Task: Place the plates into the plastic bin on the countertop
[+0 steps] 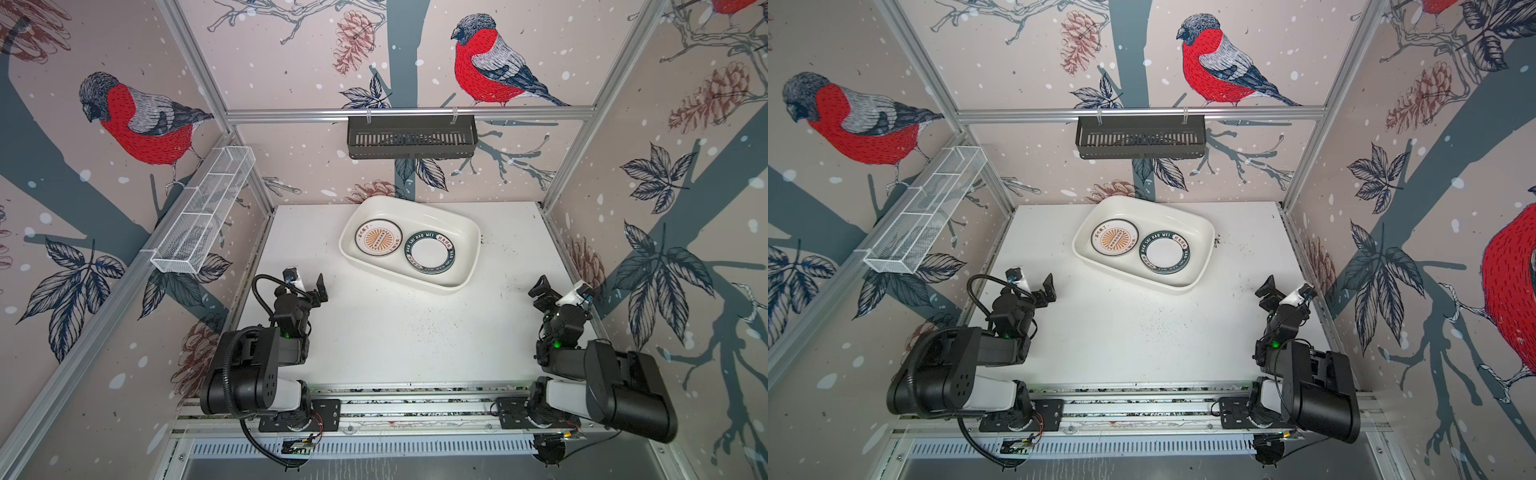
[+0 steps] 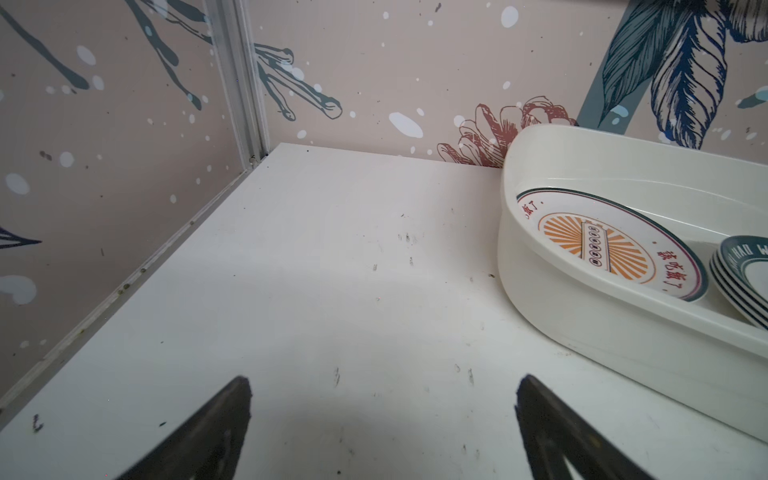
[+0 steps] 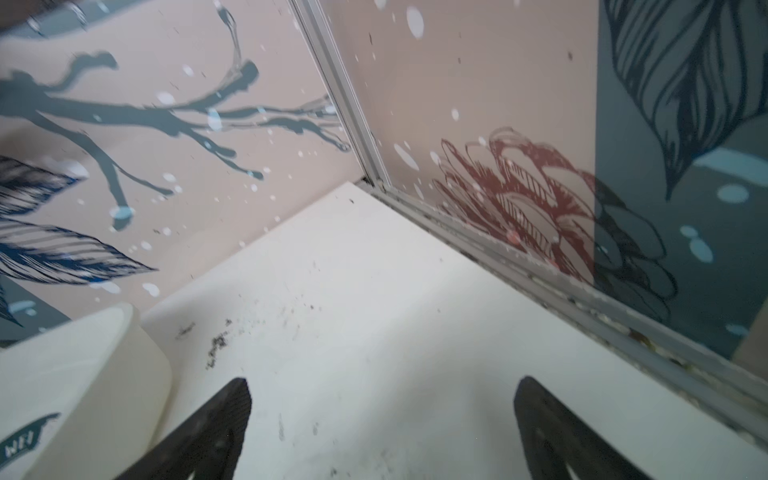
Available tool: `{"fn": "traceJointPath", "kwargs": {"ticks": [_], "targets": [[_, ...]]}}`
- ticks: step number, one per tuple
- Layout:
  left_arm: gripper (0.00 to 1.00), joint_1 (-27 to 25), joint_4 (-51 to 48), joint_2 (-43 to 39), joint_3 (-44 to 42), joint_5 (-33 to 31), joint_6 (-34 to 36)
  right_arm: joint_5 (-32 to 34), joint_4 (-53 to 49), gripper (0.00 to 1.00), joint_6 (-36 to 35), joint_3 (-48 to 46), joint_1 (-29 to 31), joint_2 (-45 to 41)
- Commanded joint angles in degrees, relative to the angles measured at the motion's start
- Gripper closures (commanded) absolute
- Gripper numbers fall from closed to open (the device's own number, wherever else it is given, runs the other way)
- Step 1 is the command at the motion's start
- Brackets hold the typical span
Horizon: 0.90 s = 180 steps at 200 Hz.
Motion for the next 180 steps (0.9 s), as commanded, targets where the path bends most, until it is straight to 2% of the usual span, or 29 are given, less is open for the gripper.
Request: {"fn": "traceJointPath", "kwargs": {"ticks": [1, 19, 28, 52, 71, 121, 139, 147, 165, 180], "targets": [[0.02, 0.63, 12.24, 0.85, -1.14, 1.00, -1.55, -6.39, 6.27, 0.00, -6.33, 1.48, 1.29, -3.65], [0.02, 0.58, 15.62, 1.87, -2.43, 1.25, -1.30, -4.53, -11.07, 0.00, -11.05, 5.23, 3.24, -9.83], [0.02, 0.57, 18.56, 3.28, -3.67, 1.67, -1.09, -3.28, -12.99, 0.00, -12.89, 5.03, 3.90, -11.03], [0.01, 0.60, 31.04, 10.11, -5.85, 2.82, -0.71, -0.85, -9.86, 0.01, -13.83, 1.44, 3.94, -12.52], [0.01, 0.48, 28.90, 8.96, -5.68, 2.11, -0.62, -0.27, -6.58, 0.01, -12.99, -0.02, 3.95, -10.61], [0.01, 0.70, 24.56, 7.90, -4.07, 0.92, -1.29, -2.16, 3.79, 0.01, -9.11, 1.13, 4.83, 1.84], [0.01, 0.68, 24.59, 7.83, -4.12, 0.92, -1.29, -2.92, 11.59, 0.01, -11.08, 0.87, 6.41, 7.21], [0.01, 0.65, 24.61, 7.98, -4.12, 0.92, -1.29, -3.98, 11.89, 0.01, -12.80, 0.94, 7.38, 7.54], [0.01, 0.63, 24.54, 7.90, -4.10, 0.92, -1.31, 0.54, 8.38, 0.01, -16.01, 2.61, 11.50, 9.59], [0.01, 0.66, 24.57, 7.85, -4.10, 0.92, -1.29, 2.20, 15.28, 0.00, -19.12, 3.77, 14.41, 15.21]]}}
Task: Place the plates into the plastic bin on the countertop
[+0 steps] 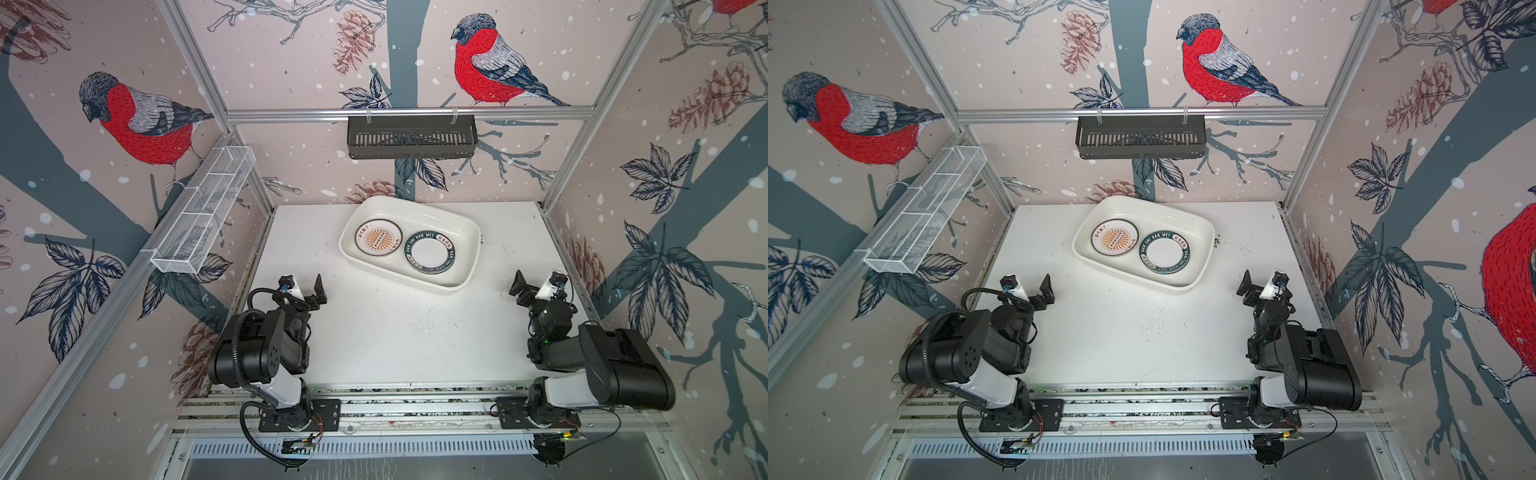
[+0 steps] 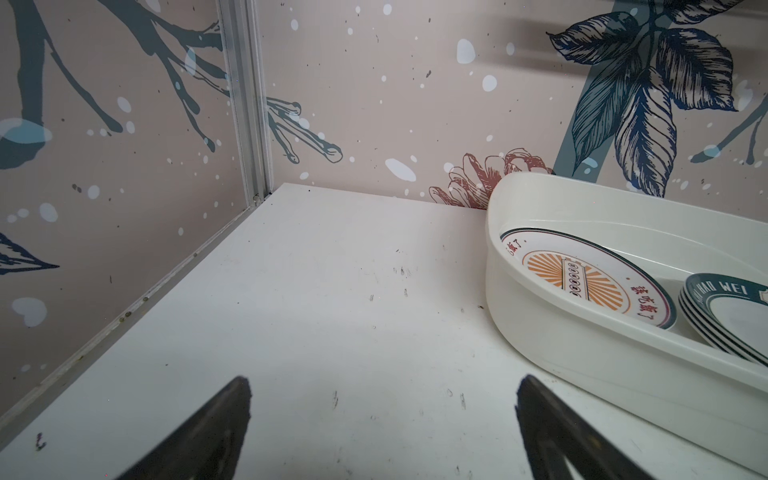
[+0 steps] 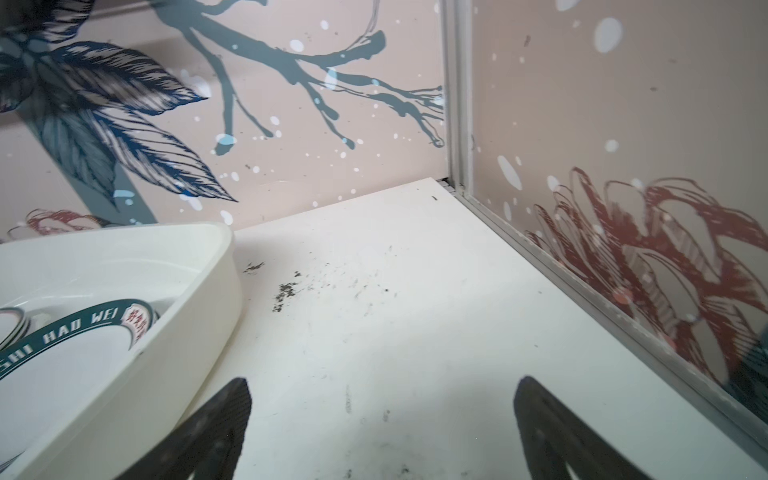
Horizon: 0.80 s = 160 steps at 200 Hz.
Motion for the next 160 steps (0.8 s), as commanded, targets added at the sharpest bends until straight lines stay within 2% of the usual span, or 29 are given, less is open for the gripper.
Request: {"fn": "traceJointPath", "kwargs": {"ticks": [1, 21, 40, 57, 77, 160], "targets": [[0.01, 0.19, 4.78, -0.28, 0.26, -0.35, -0.26, 3.55, 7.93, 0.00, -5.85, 1.62, 3.15, 4.72], [0.01, 0.11, 4.73, -0.21, 0.25, -0.35, -0.26, 3.04, -11.75, 0.00, -7.49, 9.07, 4.42, 2.06], [0.01, 0.12, 4.55, -0.26, 0.32, -0.35, -0.21, 1.41, -2.27, 0.01, -5.74, 6.17, 2.65, 4.18], [0.01, 0.17, 4.35, -0.30, 0.35, -0.35, -0.18, 1.51, -7.20, 0.00, -6.11, 7.51, 2.84, 2.82], [0.01, 0.11, 4.40, -0.29, 0.35, -0.35, -0.18, 2.75, -3.94, 0.01, -6.43, 6.70, 3.41, 3.77], [0.01, 0.12, 3.17, -0.42, 0.91, 0.09, 0.09, 2.91, -4.43, 0.00, -6.52, 6.82, 3.51, 3.70]]}}
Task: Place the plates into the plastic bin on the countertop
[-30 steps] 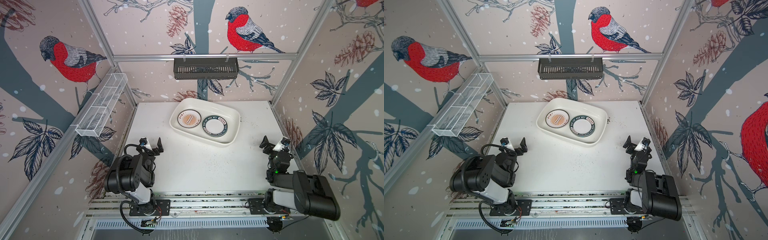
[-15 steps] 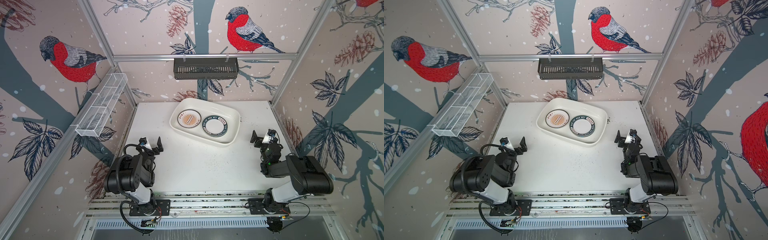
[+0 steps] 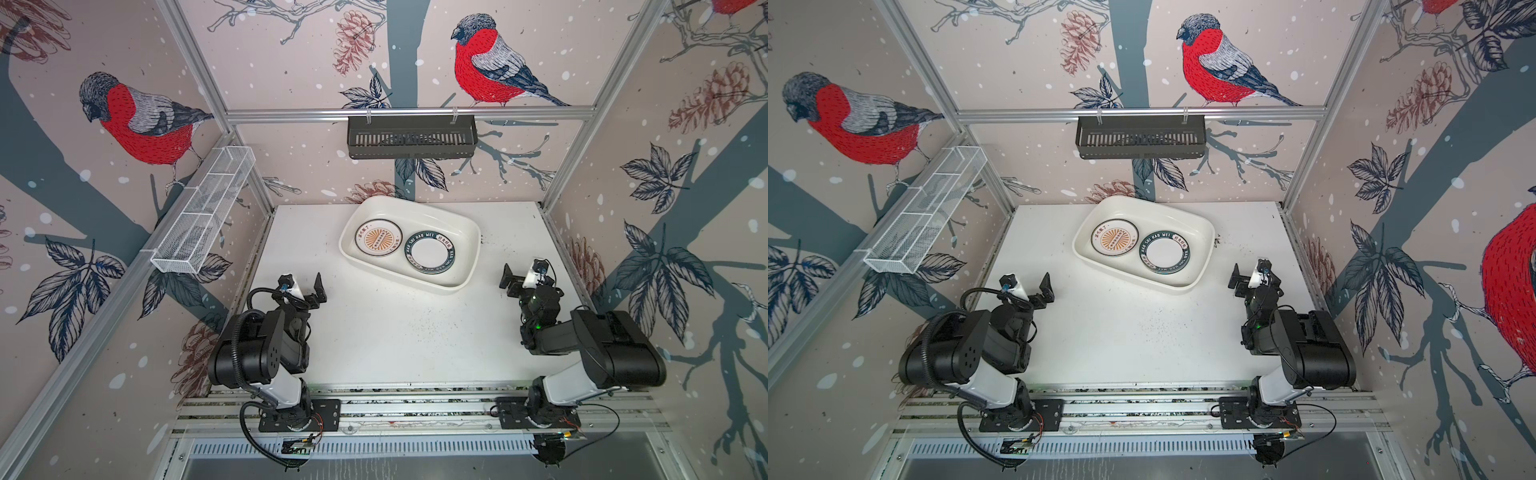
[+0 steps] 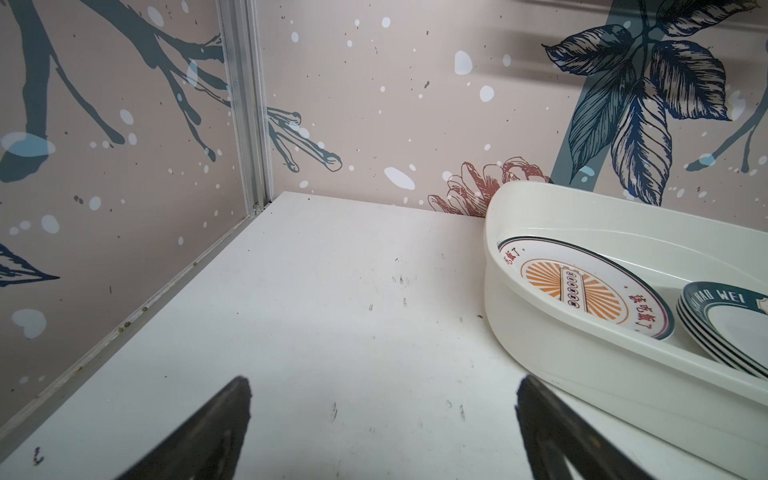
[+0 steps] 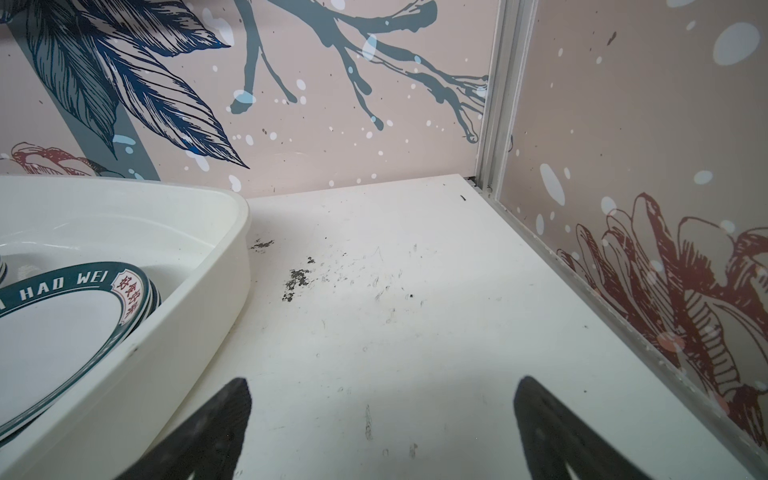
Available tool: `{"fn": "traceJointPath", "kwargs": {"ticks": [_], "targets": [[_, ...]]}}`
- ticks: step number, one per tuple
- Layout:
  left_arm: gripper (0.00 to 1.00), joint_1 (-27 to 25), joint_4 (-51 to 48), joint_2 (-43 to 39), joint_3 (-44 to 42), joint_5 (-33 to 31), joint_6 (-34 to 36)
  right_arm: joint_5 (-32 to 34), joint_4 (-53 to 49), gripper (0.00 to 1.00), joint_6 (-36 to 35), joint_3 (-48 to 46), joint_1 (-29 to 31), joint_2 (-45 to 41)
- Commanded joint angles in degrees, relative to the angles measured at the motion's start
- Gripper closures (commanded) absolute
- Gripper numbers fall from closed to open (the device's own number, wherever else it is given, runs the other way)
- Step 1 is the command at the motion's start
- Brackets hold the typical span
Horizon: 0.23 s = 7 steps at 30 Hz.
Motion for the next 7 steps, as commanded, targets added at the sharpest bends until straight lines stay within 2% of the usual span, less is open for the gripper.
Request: {"fn": "traceJointPath", "kwargs": {"ticks": [1, 7], "targets": [[0.01, 0.11, 2.86, -0.16, 0.47, 0.07, 0.07, 0.84, 1.74, 0.00, -0.88, 0.05, 0.05, 0.15], [0.01, -0.86, -1.13, -0.89, 2.24, -0.67, 0.89, 0.84, 1.75, 0.00, -0.88, 0.05, 0.05, 0.13]]}}
